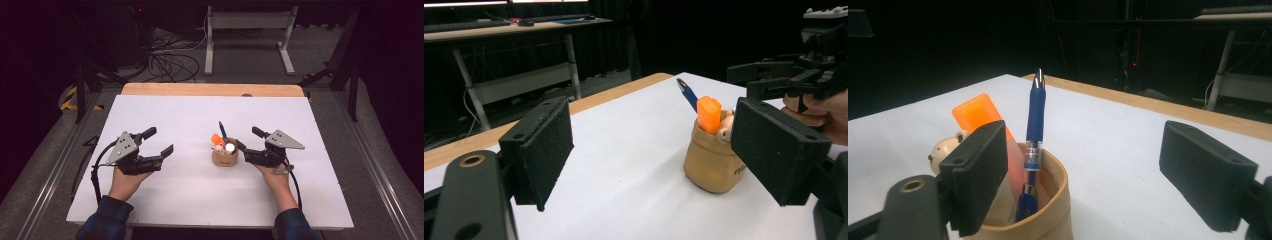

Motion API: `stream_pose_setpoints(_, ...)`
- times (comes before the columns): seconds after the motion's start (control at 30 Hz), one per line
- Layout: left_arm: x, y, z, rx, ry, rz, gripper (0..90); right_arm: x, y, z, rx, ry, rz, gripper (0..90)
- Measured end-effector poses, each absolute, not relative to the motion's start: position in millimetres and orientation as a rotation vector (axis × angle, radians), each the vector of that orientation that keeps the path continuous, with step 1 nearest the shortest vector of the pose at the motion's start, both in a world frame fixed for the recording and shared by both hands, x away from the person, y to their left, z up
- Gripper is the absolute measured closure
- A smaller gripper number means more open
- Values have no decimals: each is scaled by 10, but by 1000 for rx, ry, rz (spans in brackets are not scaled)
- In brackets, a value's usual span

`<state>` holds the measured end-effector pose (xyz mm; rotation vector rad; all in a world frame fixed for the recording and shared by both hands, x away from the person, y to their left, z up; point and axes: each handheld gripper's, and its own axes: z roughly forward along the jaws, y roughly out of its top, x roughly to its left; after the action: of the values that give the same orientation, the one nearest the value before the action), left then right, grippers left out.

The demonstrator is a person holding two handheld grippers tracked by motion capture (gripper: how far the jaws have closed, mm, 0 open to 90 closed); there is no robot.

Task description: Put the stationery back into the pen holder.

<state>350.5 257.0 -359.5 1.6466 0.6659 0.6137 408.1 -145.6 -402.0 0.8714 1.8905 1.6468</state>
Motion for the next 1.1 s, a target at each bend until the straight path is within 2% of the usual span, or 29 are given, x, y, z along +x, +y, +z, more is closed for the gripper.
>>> stream_pose_setpoints(0.9, 3480, 2719, -3592, 1647, 685, 618, 151, 3897, -1701, -3812, 873, 1811, 1663, 10)
stream_pose_setpoints(1.1, 3475, 2760, -3593, 1649, 687, 618, 130, 3835, -1812, -3781, 891, 1784, 1670, 2)
